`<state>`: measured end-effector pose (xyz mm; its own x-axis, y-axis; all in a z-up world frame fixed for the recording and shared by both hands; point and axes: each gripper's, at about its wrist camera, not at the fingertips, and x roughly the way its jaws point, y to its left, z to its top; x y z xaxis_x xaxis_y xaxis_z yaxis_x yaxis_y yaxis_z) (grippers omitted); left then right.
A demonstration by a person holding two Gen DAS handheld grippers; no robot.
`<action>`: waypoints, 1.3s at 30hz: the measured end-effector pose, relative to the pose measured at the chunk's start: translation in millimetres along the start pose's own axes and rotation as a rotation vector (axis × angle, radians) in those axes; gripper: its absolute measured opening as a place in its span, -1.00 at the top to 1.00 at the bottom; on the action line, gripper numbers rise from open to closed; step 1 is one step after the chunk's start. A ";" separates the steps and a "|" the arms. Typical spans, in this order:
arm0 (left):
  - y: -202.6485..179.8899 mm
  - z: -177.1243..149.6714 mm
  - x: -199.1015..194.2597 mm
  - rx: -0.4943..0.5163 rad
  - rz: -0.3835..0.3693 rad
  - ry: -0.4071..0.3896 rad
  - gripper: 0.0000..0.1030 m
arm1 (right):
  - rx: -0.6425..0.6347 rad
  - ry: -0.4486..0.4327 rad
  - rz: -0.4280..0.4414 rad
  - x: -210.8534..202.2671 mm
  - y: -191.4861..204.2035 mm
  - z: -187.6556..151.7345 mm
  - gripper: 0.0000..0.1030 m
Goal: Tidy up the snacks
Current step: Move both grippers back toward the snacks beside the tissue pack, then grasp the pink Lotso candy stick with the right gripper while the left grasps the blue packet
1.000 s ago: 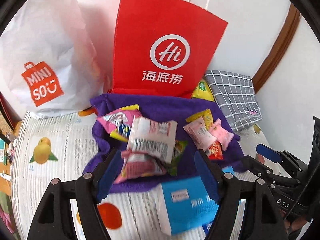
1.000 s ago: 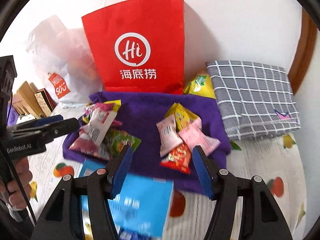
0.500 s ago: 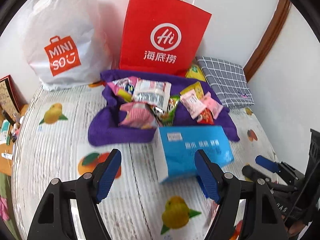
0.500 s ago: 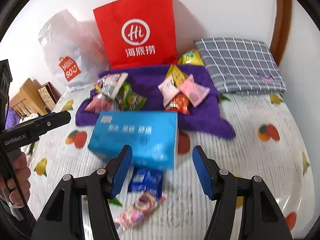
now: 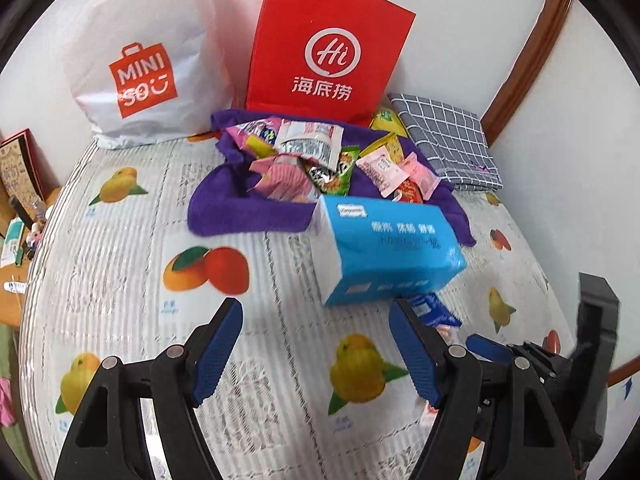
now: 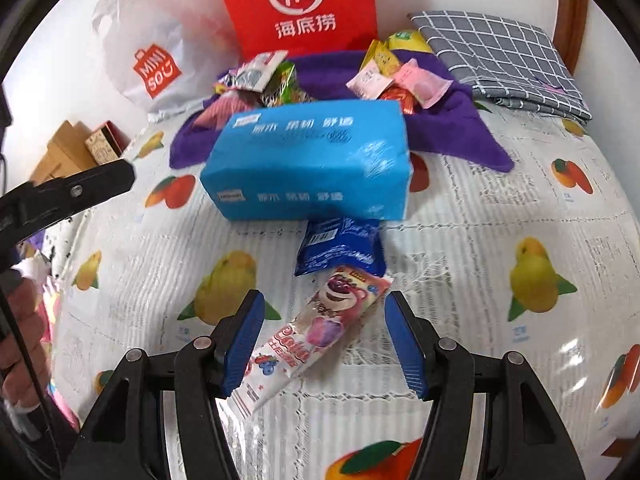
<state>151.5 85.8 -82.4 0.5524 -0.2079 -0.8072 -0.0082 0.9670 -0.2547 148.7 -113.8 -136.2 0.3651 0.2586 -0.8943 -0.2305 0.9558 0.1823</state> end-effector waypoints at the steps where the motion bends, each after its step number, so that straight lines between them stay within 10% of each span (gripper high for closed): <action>1: 2.7 -2.8 -1.0 -0.004 0.004 0.001 -0.44 | 0.000 0.007 -0.004 3.8 2.7 -1.5 -0.21; 15: -3.0 -19.4 11.1 -0.014 0.013 0.028 -0.44 | -0.136 -0.036 -0.127 19.4 5.4 -27.9 0.58; 32: -27.4 -41.6 70.6 -0.030 -0.040 0.152 -0.44 | -0.034 -0.117 -0.078 5.4 -66.8 -39.8 0.59; 39: -51.8 -31.2 88.4 0.001 -0.107 0.169 -0.73 | -0.015 -0.143 -0.050 3.7 -82.9 -42.5 0.58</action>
<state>174.8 12.7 -157.2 0.4026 -0.3308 -0.8535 0.0439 0.9383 -0.3429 130.9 -198.0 -172.0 0.5008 0.2293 -0.8346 -0.2219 0.9661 0.1322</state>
